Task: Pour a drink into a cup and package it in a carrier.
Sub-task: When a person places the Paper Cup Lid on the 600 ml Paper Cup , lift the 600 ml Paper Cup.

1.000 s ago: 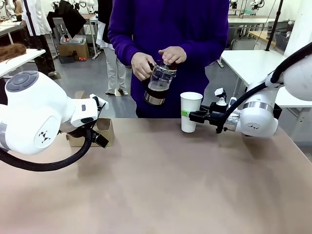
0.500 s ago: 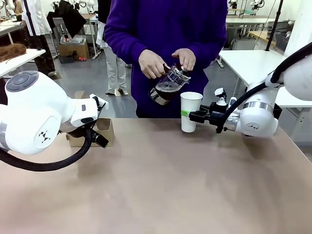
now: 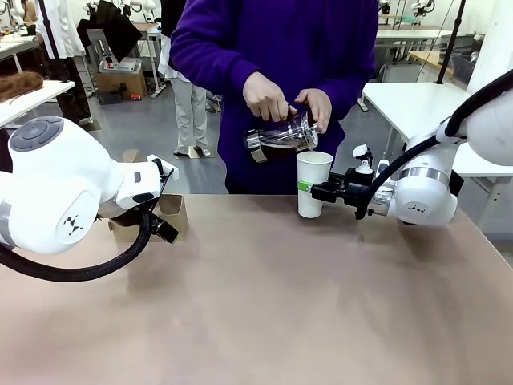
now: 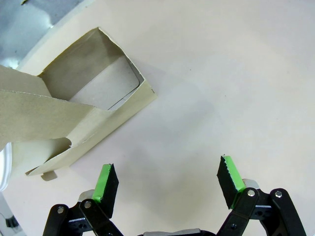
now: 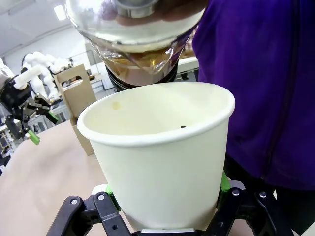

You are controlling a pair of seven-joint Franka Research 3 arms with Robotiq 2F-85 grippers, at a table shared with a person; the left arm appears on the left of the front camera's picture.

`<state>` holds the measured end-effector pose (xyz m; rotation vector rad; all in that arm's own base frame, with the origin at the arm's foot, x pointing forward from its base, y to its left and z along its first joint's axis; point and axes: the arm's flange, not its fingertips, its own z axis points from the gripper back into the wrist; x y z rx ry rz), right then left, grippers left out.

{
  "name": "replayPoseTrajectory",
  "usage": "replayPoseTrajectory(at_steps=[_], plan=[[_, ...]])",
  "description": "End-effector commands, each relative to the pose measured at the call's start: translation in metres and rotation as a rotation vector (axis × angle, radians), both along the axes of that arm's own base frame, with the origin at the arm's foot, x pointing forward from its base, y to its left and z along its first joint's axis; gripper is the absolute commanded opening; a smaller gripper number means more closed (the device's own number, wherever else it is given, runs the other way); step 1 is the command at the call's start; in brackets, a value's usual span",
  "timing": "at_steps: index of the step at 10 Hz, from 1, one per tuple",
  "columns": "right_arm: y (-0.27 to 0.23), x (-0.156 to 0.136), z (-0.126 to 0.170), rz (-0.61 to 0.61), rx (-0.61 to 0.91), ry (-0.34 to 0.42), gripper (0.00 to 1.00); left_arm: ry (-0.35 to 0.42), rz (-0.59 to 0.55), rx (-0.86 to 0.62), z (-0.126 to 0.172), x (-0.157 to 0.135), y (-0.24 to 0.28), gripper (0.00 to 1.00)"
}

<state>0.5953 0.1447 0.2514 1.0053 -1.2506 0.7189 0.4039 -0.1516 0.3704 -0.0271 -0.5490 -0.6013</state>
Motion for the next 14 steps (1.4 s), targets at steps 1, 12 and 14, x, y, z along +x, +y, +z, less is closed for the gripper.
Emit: replayPoseTrajectory(at_steps=[1, 12, 14], plan=[[0.0011, -0.0019, 0.0044, 0.001, 0.001, -0.003, 0.80, 0.000, 0.000, -0.001, 0.0002, -0.0002, 0.0002, 1.00], [0.0011, -0.0019, 0.0044, 0.001, 0.001, -0.003, 0.80, 0.000, 0.000, -0.001, 0.0002, -0.0002, 0.0002, 1.00], [0.0011, -0.0019, 0.0044, 0.001, 0.001, -0.003, 0.80, 0.000, 0.000, -0.001, 0.0002, -0.0002, 0.0002, 1.00]])
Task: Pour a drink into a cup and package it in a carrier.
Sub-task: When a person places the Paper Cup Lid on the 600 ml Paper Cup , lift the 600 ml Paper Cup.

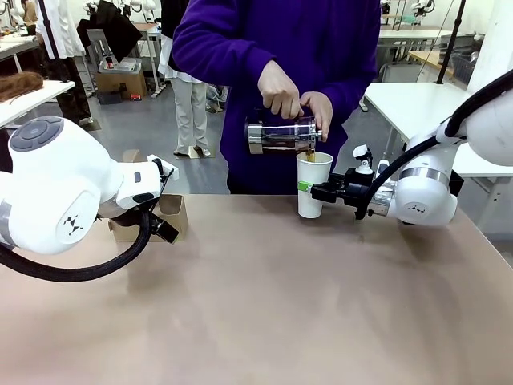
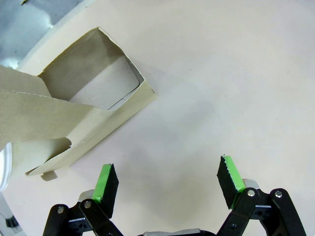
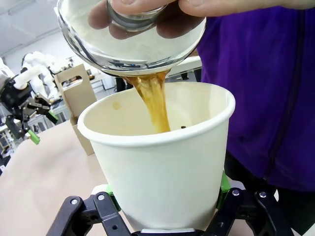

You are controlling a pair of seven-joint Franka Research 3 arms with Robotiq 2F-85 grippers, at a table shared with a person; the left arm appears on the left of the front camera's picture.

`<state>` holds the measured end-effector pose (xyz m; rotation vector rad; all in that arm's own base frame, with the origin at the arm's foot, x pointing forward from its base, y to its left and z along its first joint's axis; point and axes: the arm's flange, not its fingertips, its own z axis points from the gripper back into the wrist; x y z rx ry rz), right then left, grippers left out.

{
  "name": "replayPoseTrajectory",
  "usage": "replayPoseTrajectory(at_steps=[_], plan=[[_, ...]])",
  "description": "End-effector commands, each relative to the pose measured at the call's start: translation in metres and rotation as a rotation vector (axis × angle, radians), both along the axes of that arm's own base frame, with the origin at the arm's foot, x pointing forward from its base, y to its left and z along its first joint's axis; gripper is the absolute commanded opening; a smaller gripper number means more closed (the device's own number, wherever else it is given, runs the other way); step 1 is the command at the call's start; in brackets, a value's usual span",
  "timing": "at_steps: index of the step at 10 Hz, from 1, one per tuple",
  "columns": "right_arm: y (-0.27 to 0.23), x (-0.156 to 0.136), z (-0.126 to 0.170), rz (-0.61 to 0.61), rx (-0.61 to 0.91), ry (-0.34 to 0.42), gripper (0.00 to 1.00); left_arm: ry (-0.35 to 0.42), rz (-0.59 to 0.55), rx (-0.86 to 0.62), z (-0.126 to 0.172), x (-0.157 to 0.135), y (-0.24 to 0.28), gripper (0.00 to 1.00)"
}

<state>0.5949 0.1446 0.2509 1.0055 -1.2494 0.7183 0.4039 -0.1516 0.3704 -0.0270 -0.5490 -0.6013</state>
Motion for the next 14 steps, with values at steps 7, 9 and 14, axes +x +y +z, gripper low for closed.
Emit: replayPoseTrajectory(at_steps=[7, 9, 14], plan=[[0.0011, -0.0015, 0.0049, 0.001, 0.001, -0.004, 0.80, 0.000, 0.000, -0.001, 0.0002, -0.0002, 0.0002, 1.00], [0.0011, -0.0015, 0.0049, 0.001, 0.001, -0.004, 0.80, 0.000, 0.000, -0.001, 0.0002, -0.0002, 0.0002, 1.00], [0.0011, -0.0015, 0.0049, 0.001, 0.001, -0.004, 0.80, 0.000, 0.000, -0.001, 0.0002, -0.0002, 0.0002, 1.00]])
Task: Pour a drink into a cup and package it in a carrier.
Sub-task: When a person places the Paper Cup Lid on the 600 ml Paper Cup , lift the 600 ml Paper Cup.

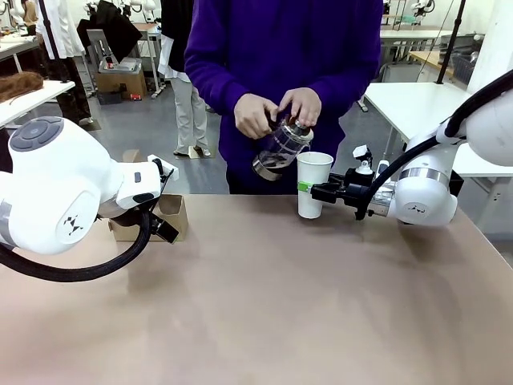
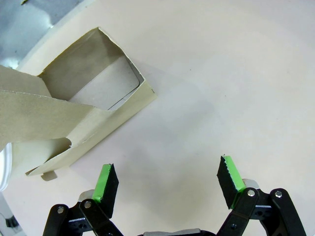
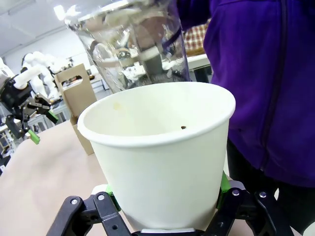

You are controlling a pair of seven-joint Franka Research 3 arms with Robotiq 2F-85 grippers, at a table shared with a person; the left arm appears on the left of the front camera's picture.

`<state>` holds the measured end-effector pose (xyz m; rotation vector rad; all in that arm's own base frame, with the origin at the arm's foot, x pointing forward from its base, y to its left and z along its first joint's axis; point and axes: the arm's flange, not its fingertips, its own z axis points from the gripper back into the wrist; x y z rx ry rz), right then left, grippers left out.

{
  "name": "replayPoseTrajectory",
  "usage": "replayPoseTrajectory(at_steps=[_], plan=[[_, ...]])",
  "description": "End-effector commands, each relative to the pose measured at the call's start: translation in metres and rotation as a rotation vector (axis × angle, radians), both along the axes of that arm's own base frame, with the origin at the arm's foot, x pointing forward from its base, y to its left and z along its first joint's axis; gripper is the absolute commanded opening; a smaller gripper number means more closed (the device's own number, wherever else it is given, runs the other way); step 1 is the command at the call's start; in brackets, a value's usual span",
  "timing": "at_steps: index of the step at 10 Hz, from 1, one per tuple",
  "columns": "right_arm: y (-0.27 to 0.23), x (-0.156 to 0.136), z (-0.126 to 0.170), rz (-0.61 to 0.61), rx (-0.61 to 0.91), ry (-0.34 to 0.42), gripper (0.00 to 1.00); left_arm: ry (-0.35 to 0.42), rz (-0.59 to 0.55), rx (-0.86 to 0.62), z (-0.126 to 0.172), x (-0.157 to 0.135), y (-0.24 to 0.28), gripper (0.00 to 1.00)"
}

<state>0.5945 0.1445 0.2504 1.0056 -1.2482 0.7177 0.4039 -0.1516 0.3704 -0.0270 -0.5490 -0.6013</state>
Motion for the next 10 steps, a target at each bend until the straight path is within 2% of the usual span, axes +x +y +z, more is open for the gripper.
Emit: replayPoseTrajectory(at_steps=[1, 10], plan=[[0.0012, -0.0011, 0.0055, 0.001, 0.001, -0.005, 0.80, 0.000, 0.000, -0.001, 0.0002, -0.0002, 0.0002, 1.00], [0.0012, -0.0011, 0.0055, 0.001, 0.001, -0.005, 0.80, 0.000, 0.000, -0.001, 0.0002, -0.0002, 0.0002, 1.00]])
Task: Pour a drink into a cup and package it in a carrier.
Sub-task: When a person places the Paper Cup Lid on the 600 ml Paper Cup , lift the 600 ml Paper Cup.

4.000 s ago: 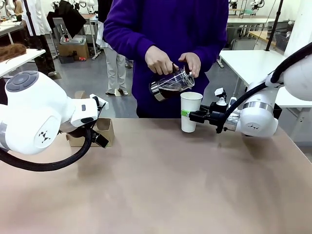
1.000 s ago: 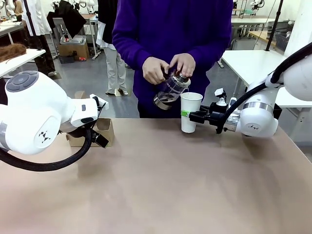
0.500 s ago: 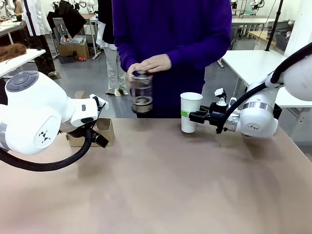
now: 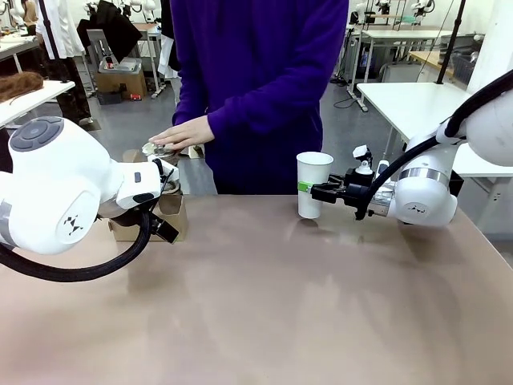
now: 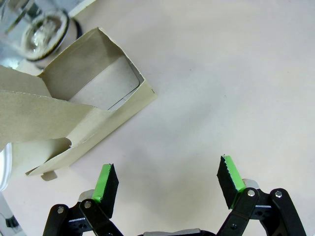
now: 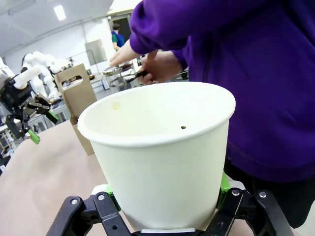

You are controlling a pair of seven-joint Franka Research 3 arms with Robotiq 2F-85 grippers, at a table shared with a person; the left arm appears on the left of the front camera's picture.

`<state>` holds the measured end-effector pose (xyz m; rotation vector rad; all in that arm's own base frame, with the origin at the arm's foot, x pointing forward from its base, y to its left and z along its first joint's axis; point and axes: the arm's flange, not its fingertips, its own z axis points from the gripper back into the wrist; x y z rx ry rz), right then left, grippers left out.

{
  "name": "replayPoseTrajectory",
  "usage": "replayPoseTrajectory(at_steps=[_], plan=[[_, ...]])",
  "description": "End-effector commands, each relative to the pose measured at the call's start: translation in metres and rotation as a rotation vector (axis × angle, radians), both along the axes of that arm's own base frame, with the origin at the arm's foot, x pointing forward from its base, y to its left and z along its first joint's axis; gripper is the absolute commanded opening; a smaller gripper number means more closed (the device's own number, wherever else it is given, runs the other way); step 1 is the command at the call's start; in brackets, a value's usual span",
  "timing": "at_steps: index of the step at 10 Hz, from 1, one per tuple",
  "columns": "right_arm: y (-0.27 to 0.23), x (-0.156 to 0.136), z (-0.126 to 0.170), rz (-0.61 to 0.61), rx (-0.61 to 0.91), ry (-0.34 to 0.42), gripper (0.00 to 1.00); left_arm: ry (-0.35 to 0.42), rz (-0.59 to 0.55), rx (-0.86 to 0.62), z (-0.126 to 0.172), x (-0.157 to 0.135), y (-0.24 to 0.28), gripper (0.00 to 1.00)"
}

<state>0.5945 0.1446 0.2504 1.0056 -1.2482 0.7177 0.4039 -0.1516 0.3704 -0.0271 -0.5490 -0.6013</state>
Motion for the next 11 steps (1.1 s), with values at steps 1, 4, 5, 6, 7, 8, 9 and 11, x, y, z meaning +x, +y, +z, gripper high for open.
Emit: replayPoseTrajectory(at_steps=[1, 4, 5, 6, 7, 8, 9, 11], plan=[[0.0012, -0.0011, 0.0055, 0.001, 0.001, -0.005, 0.80, 0.000, 0.000, -0.001, 0.0002, -0.0002, 0.0002, 1.00], [0.0012, -0.0011, 0.0055, 0.001, 0.001, -0.005, 0.80, 0.000, 0.000, -0.001, 0.0002, -0.0002, 0.0002, 1.00], [0.0012, -0.0011, 0.0055, 0.001, 0.001, -0.005, 0.80, 0.000, 0.000, -0.001, 0.0002, -0.0002, 0.0002, 1.00], [0.0012, -0.0011, 0.0055, 0.001, 0.001, -0.005, 0.80, 0.000, 0.000, -0.001, 0.0002, -0.0002, 0.0002, 1.00], [0.0012, -0.0011, 0.0055, 0.001, 0.001, -0.005, 0.80, 0.000, 0.000, -0.001, 0.0002, -0.0002, 0.0002, 1.00], [0.0012, -0.0011, 0.0055, 0.001, 0.001, -0.005, 0.80, 0.000, 0.000, -0.001, 0.0002, -0.0002, 0.0002, 1.00], [0.0012, -0.0011, 0.0055, 0.001, 0.001, -0.005, 0.80, 0.000, 0.000, -0.001, 0.0002, -0.0002, 0.0002, 1.00], [0.0012, -0.0011, 0.0055, 0.001, 0.001, -0.005, 0.80, 0.000, 0.000, -0.001, 0.0002, -0.0002, 0.0002, 1.00]])
